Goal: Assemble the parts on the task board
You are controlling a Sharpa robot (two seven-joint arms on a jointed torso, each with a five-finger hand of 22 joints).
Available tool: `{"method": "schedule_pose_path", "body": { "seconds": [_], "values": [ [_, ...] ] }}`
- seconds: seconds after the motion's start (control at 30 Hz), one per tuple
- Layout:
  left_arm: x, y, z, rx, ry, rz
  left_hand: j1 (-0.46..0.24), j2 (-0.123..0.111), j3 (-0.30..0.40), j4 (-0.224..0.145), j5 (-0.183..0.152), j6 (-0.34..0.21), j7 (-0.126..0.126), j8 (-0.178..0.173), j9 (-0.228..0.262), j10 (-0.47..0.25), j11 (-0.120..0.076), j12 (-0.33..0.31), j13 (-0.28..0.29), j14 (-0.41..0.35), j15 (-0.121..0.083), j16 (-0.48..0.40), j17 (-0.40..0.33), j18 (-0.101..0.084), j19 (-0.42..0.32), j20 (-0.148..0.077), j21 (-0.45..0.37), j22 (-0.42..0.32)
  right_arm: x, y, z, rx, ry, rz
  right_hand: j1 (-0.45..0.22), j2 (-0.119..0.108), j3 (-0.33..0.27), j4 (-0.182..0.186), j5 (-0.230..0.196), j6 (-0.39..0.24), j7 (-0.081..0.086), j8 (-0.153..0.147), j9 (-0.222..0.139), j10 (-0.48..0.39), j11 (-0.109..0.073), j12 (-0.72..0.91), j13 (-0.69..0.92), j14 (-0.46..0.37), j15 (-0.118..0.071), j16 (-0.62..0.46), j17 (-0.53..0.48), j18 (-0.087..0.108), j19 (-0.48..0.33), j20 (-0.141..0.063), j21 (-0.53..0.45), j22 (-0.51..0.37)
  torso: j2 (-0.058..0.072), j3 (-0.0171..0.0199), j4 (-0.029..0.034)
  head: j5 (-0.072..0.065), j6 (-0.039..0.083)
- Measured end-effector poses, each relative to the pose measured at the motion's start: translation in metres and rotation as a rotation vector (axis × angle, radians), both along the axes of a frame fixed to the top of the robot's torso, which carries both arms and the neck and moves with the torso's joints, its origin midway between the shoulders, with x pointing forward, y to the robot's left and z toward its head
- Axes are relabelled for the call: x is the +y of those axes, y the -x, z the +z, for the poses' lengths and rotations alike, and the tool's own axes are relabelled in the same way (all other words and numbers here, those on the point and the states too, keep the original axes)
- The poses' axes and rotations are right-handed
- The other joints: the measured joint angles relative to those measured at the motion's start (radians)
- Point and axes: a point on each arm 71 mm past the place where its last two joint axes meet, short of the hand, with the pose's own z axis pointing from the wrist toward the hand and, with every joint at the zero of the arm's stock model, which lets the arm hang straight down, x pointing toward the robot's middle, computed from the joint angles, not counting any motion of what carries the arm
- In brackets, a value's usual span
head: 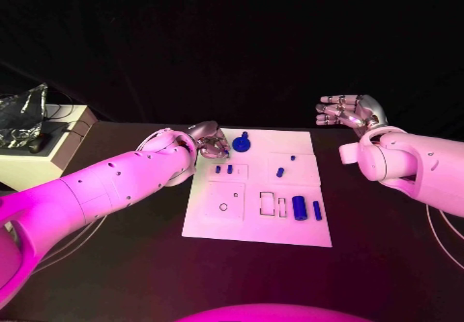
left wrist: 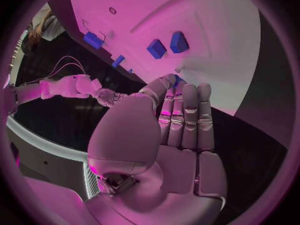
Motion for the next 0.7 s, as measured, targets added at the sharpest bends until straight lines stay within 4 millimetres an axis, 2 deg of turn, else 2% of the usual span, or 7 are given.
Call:
{"method": "schedule_pose_path", "body": {
  "seconds": [0.7],
  "values": [
    [-0.0004,-0.0012,-0.0049,0.042,-0.025,-0.003,-0.004,-0.004,-0.006,0.000,-0.002,0.002,0.002,0.002,0.000,0.000,0.000,0.000,0.000,0.000,0.000,0.000,0.002,0.000,0.000,0.000,0.000,0.000,0.0006,0.0000,0.0000,0.000,0.000,0.002,0.000,0.000,0.000,0.000,0.000,0.000,0.000,0.000,0.000,0.000,0.000,0.000,0.000,0.000,0.000,0.000,0.000,0.000,0.000,0.000,0.000,0.000,0.000,0.0012,-0.0003,0.000,-0.006]
  ]
}}
